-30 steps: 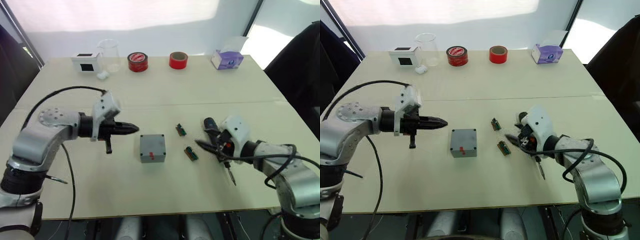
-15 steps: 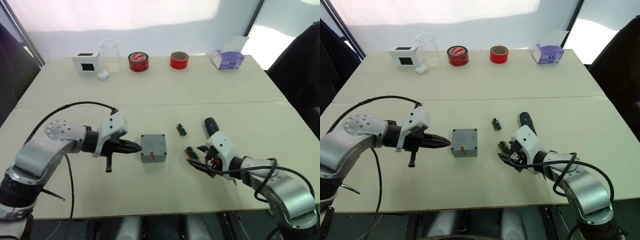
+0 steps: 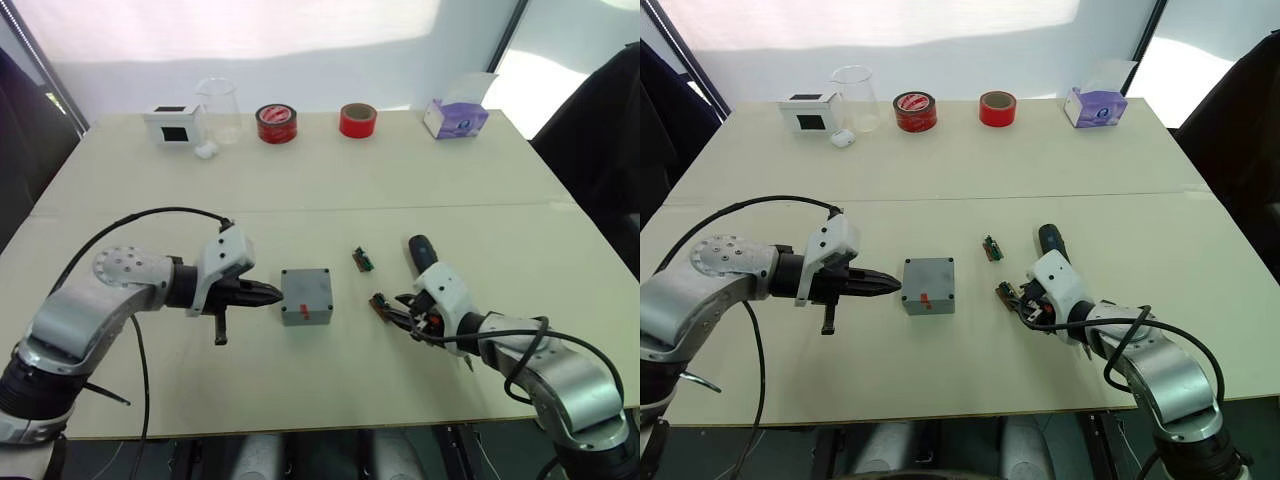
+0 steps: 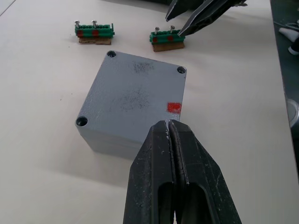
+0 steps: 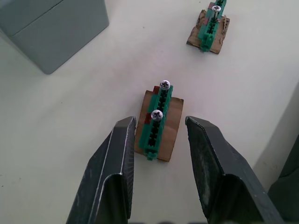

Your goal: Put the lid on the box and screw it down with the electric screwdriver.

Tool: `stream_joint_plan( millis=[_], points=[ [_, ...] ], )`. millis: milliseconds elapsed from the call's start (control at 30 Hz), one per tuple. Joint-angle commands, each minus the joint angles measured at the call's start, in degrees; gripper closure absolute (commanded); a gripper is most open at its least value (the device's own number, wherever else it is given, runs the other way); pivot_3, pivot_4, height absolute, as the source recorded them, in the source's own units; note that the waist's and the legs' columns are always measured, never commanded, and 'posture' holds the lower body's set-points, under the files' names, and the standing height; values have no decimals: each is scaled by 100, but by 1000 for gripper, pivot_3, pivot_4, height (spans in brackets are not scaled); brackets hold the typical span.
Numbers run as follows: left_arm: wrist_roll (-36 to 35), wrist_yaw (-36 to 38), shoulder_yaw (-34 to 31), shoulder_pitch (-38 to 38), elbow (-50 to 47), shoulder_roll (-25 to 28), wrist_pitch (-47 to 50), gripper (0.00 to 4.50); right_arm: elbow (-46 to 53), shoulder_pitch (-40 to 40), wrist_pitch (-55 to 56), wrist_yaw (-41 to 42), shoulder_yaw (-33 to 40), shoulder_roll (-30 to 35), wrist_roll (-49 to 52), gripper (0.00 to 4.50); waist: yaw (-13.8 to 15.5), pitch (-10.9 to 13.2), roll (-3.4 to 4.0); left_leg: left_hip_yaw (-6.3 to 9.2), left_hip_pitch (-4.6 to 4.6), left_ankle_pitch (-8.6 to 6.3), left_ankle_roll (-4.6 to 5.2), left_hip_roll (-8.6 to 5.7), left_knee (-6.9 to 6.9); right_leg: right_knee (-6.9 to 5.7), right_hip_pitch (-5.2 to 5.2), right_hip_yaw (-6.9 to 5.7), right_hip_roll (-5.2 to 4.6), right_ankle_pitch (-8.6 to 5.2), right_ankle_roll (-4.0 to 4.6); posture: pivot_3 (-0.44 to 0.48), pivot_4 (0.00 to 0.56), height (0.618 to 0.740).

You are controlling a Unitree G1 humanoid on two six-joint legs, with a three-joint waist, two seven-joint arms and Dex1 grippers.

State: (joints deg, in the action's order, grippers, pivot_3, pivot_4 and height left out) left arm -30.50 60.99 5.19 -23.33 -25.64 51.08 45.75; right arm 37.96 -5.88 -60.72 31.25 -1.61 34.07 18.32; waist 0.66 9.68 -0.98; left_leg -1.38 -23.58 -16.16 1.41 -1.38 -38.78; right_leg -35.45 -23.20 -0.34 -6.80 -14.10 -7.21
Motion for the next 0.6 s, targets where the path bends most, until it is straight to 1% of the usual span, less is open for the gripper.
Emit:
stream_joint_plan(
  millis=[33,100,167,200,600],
  points=[
    [33,-14,-63,-25,-29,34,-119,4500,43,-92,149,-47,29,-7,54,3055,0,0,0,0,0,0,0,0,0,0,0,0,0,0,0,0,150,740],
    [69,-18,-37,-20,7,36,-150,4500,32,-116,175,-59,-15,-10,54,3518,-1,0,0,0,0,0,0,0,0,0,0,0,0,0,0,0,150,740],
    [91,-24,-23,-18,27,34,-170,4500,22,-137,181,-95,-31,-32,60,4373,-2,0,0,0,0,0,0,0,0,0,0,0,0,0,0,0,150,740],
    [94,-24,-20,-18,29,34,-173,4500,18,-141,182,-108,-32,-37,66,4442,-1,0,0,0,0,0,0,0,0,0,0,0,1,0,0,0,150,740],
    [162,-44,4,-6,83,-3,-234,4500,74,-216,169,-134,17,19,181,4442,-1,0,0,0,0,0,0,0,0,0,0,0,1,0,0,0,150,740]
  ],
)
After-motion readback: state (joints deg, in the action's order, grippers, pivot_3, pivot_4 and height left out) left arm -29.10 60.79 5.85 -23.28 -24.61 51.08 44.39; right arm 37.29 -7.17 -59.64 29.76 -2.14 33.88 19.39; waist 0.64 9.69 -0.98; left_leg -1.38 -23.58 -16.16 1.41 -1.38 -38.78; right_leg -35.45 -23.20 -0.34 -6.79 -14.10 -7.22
